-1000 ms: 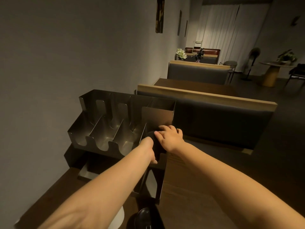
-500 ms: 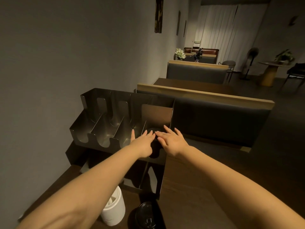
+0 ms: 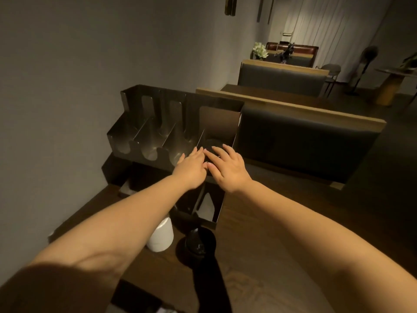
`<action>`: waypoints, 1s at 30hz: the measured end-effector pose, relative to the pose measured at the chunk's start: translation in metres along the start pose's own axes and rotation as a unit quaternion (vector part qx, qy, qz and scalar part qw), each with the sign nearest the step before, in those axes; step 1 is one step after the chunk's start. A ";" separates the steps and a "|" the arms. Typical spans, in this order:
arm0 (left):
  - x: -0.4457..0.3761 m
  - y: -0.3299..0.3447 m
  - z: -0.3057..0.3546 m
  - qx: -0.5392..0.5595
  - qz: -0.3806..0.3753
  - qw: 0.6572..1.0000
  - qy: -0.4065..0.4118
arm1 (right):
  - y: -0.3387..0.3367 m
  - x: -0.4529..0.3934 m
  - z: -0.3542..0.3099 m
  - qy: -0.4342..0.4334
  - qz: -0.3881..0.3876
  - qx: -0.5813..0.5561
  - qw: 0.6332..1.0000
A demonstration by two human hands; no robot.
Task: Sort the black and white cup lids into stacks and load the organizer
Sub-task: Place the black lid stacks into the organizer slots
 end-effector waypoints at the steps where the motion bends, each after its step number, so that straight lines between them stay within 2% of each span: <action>1: 0.004 0.002 0.000 -0.005 0.005 1.000 -0.003 | 0.003 0.005 -0.001 -0.001 0.001 0.001 1.000; 5: 0.021 0.024 0.003 0.006 0.026 1.000 -0.008 | 0.026 0.025 -0.003 -0.006 0.018 -0.011 1.000; 9: 0.039 0.076 -0.006 0.128 0.009 0.991 -0.047 | 0.066 0.054 0.002 -0.007 0.020 -0.056 0.998; 12: 0.049 0.123 -0.024 0.143 -0.044 0.985 -0.090 | 0.101 0.078 0.007 0.019 -0.038 -0.050 0.998; 16: 0.058 0.161 -0.042 0.159 -0.078 0.969 -0.172 | 0.152 0.096 0.016 0.076 -0.163 -0.041 0.983; 18: 0.061 0.169 -0.047 0.185 -0.105 0.954 -0.211 | 0.168 0.100 0.022 0.179 -0.227 -0.141 0.947; 19: 0.065 0.177 -0.050 0.218 -0.123 0.940 -0.230 | 0.177 0.104 0.020 0.240 -0.247 -0.236 0.909; 21: 0.070 0.190 -0.055 0.337 -0.150 0.884 -0.288 | 0.190 0.109 0.015 0.329 -0.270 -0.412 0.805; 23: 0.076 0.194 -0.056 0.443 -0.163 0.813 -0.341 | 0.196 0.114 0.009 0.371 -0.269 -0.504 0.732; 24: 0.077 0.196 -0.056 0.476 -0.165 0.787 -0.357 | 0.200 0.115 0.008 0.384 -0.263 -0.531 0.708; 26: 0.075 0.196 -0.057 0.515 -0.159 0.754 -0.375 | 0.204 0.116 0.005 0.401 -0.249 -0.572 0.671; 29: 0.072 0.190 -0.057 0.556 -0.158 0.722 -0.381 | 0.200 0.110 0.004 0.402 -0.214 -0.617 0.642; 30: 0.072 0.185 -0.056 0.569 -0.161 0.713 -0.378 | 0.194 0.108 0.004 0.402 -0.195 -0.623 0.642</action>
Point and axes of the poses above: each hand's wrist, its own x-axis away from the middle knuckle, its own y-axis out of the palm, z = x × y, the point moved 3 cm from there along -x, towards the middle knuckle, and after that the axes turned 4 degrees about -z, right-handed, at the moved point
